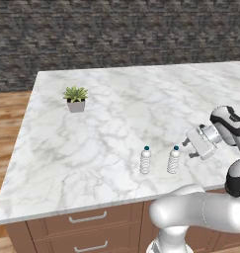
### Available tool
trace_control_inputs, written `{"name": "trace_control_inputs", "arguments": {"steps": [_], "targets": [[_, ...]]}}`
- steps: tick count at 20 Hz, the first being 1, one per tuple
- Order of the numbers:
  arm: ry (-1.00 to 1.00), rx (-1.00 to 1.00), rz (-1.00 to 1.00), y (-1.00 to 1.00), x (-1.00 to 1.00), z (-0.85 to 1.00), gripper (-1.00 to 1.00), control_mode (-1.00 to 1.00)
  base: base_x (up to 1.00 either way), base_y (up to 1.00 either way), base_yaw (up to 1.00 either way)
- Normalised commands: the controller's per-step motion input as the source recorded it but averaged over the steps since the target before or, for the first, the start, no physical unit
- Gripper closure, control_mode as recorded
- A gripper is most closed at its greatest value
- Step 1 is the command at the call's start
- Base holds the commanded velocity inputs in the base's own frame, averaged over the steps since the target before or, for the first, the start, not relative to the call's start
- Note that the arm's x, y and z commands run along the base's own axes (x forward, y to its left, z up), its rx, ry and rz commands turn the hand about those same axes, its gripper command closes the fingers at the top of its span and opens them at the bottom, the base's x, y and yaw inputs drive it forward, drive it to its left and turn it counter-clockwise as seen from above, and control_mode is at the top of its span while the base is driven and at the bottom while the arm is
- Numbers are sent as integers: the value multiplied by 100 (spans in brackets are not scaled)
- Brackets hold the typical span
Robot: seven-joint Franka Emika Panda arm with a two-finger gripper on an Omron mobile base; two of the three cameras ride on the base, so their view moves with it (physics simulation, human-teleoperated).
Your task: Take the bottled waters from the counter and place them in the freezer to freeze. Close the freezer door after placing the bottles.
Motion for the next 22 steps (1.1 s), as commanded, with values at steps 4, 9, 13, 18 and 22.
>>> {"name": "trace_control_inputs", "arguments": {"steps": [4,9,13,18,22], "targets": [[0,0,0,15,0,-3,-100,-100,0,0,0],[0,0,0,9,0,0,-100,-100,0,0,0],[0,0,0,15,0,-4,-100,-100,0,0,0],[0,0,0,2,4,-12,-100,-100,0,0,0],[0,0,0,0,12,-19,-100,-100,0,0,0]]}}
